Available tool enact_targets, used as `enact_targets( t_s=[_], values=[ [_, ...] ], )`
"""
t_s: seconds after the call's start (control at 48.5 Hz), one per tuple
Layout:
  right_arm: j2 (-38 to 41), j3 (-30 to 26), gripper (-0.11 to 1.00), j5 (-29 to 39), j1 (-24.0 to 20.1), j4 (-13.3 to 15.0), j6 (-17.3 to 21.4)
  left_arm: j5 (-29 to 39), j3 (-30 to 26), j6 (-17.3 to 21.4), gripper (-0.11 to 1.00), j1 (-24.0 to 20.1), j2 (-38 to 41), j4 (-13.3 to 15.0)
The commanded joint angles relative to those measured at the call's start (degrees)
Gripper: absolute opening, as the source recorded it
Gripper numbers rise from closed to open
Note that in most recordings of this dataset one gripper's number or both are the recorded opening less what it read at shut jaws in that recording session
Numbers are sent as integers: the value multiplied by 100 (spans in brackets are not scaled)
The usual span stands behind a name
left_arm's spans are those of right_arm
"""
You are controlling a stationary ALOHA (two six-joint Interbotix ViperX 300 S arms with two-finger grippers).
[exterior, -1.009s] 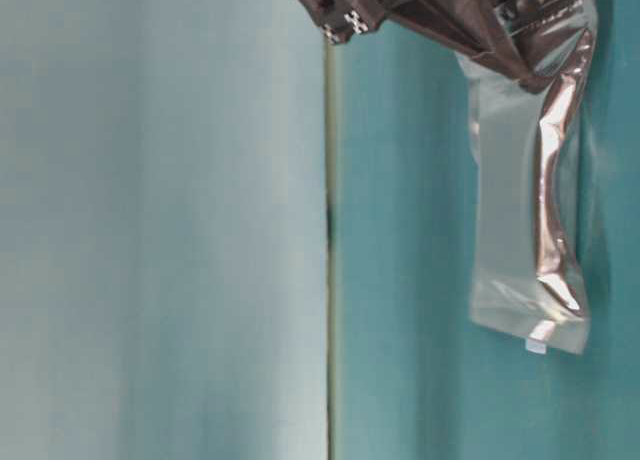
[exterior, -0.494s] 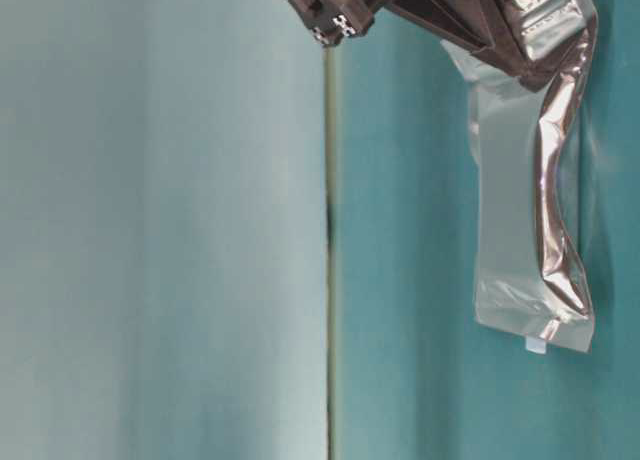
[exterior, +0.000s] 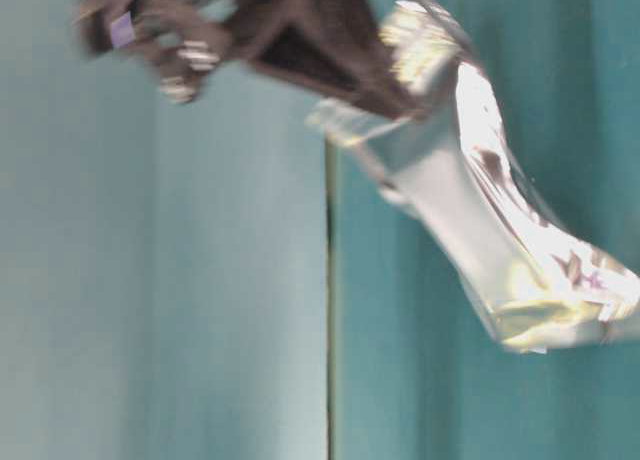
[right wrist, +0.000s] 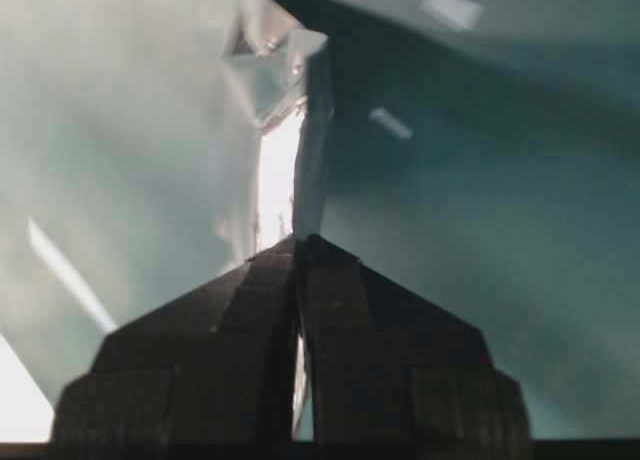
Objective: Hand over the silver zip bag and make it stand upright.
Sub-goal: 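Lift the bag with the right gripper and swing it upright toward center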
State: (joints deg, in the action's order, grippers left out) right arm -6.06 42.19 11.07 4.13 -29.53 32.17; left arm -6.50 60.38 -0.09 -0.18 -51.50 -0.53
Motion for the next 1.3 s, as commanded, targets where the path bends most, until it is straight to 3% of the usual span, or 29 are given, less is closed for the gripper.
enact_targets(
  t_s=[0.0,0.206,0.536,0.742,0.968,1.133,1.277],
  values=[
    [-246,-527,2,879,229,123,-439,-26,26,-185,-1,-9,0,-9],
    [-211,-1380,2,2224,492,264,-1072,-26,97,-387,-1,-18,-53,-9],
    [299,-2610,2,4236,396,527,-1951,-26,105,-404,-1,-167,88,-9],
    [791,-3454,2,5142,202,958,-2443,-18,105,-422,-1,-185,176,-9],
    [1134,-4131,2,5660,35,1635,-2786,-18,141,-668,-1,-246,202,-9],
    [1187,-4236,2,5634,9,1837,-2821,-26,264,-976,-1,-246,290,-9],
    [1187,-4210,2,5607,-26,1995,-2830,-114,264,-940,-1,-246,281,-9]
  ],
)
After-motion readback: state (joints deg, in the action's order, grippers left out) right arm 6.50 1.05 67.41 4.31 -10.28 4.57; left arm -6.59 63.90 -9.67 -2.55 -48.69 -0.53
